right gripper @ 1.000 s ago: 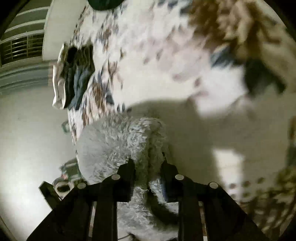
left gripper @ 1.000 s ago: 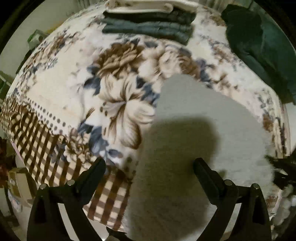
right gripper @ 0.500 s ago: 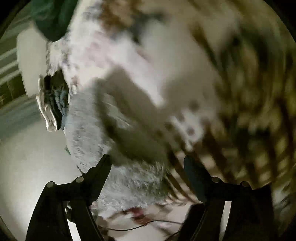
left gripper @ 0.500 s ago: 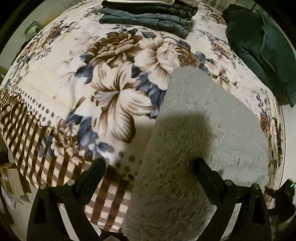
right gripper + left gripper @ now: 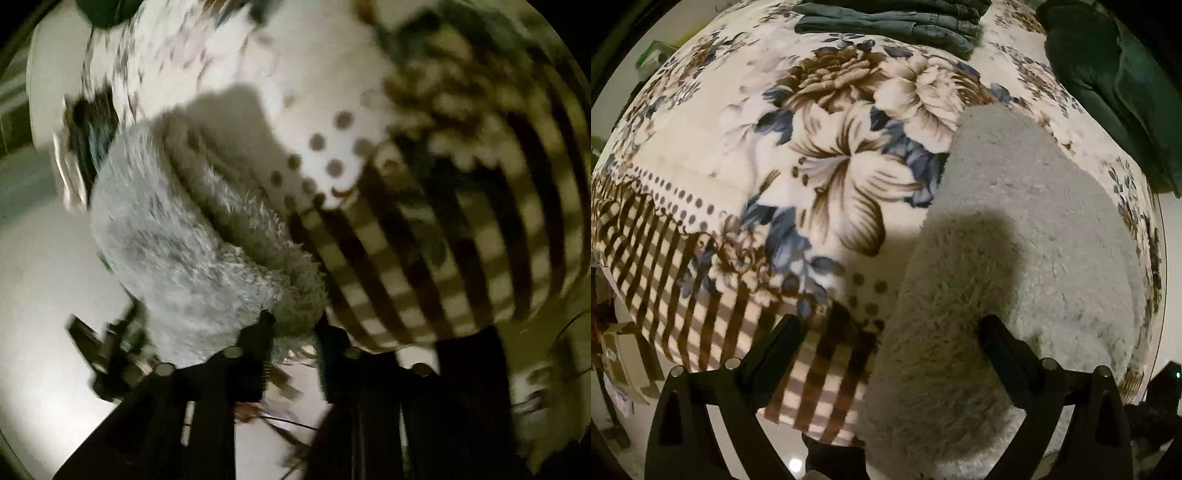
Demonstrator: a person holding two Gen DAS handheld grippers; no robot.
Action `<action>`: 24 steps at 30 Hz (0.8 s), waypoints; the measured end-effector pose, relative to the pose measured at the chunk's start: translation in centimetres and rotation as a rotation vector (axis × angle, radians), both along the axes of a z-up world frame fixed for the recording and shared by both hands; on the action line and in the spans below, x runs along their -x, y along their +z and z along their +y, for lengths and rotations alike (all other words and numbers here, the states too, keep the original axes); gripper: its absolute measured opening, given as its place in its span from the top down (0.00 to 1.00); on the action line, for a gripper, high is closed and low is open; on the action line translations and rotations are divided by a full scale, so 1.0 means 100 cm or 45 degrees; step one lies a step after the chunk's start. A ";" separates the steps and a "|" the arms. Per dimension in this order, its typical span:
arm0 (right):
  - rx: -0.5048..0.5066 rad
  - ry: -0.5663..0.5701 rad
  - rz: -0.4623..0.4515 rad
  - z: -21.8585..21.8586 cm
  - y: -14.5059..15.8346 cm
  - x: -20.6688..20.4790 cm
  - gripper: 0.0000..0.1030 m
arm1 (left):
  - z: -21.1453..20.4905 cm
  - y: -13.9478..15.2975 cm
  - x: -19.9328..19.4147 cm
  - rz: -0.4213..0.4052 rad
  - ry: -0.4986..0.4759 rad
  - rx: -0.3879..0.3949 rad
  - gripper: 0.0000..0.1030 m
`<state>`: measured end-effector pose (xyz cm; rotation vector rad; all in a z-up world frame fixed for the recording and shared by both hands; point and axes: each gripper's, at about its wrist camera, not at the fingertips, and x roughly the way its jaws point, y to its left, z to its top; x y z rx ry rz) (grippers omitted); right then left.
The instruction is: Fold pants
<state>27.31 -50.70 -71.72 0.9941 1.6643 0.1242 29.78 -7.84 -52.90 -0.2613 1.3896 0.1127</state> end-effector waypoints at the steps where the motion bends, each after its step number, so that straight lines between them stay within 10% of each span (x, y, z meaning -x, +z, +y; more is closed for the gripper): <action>1: 0.033 0.036 -0.053 0.000 0.013 -0.011 0.60 | 0.000 0.007 -0.002 -0.014 -0.001 0.013 0.04; 5: 0.017 -0.027 -0.329 -0.013 0.056 -0.039 0.26 | -0.002 0.034 -0.027 -0.096 0.008 0.062 0.04; 11: -0.028 -0.049 -0.345 -0.006 0.020 -0.118 0.23 | -0.018 0.012 -0.101 -0.088 -0.041 0.080 0.04; 12: -0.079 -0.026 -0.324 -0.002 0.010 -0.128 0.26 | -0.020 0.005 -0.109 -0.071 -0.051 0.073 0.04; 14: -0.044 0.029 -0.377 0.007 0.005 -0.138 0.72 | -0.023 -0.010 -0.126 -0.037 -0.076 0.050 0.04; 19: 0.090 -0.027 -0.381 -0.011 -0.012 -0.138 0.74 | -0.013 -0.038 -0.132 0.027 -0.077 0.094 0.03; 21: 0.060 0.002 -0.359 -0.008 -0.017 -0.143 0.70 | -0.007 -0.037 -0.127 0.020 -0.040 0.125 0.03; 24: 0.026 -0.026 -0.349 -0.013 -0.001 -0.130 0.31 | 0.002 -0.013 -0.108 -0.033 0.008 0.195 0.04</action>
